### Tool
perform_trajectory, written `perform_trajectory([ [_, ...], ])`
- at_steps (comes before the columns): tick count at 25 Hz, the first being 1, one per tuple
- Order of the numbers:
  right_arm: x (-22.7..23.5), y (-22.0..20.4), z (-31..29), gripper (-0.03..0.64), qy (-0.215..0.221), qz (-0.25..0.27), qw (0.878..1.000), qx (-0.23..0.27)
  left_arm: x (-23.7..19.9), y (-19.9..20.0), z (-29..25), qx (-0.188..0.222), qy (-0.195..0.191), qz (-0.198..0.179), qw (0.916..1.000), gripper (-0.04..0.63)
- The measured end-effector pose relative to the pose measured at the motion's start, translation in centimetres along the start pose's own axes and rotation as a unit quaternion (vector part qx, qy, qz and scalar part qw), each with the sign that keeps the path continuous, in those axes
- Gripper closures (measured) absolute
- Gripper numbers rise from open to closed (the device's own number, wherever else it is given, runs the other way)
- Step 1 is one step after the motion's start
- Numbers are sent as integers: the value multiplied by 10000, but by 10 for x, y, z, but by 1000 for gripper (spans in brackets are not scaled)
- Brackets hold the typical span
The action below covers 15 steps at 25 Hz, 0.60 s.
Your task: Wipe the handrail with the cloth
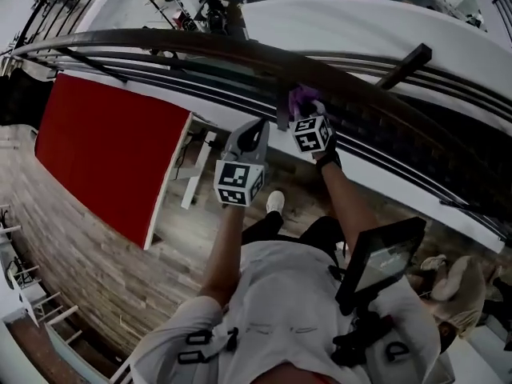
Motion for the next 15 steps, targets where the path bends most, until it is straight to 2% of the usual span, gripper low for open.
perform_trajectory([
  [6,25,-35,-10,568,-86,459,9972,-588,22,-13,-9,-141,52,14,9999,597],
  [10,60,-60,3,568,-227,74,9954,-931,50,-21,-28,-240,-118,8,9996,597],
  [15,101,-88,33,569,-269,-109,9950,-958,100,-30,-59,-346,-447,70,9984,597],
])
Point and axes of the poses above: the fingertips, and each gripper's own axes: z backward along the fingers, x to its right, y out of its top, the point moved 2 cm from there along z, backward along the fingers, and after that the axes turned 7 degrees about x, right-handed, at the moved point
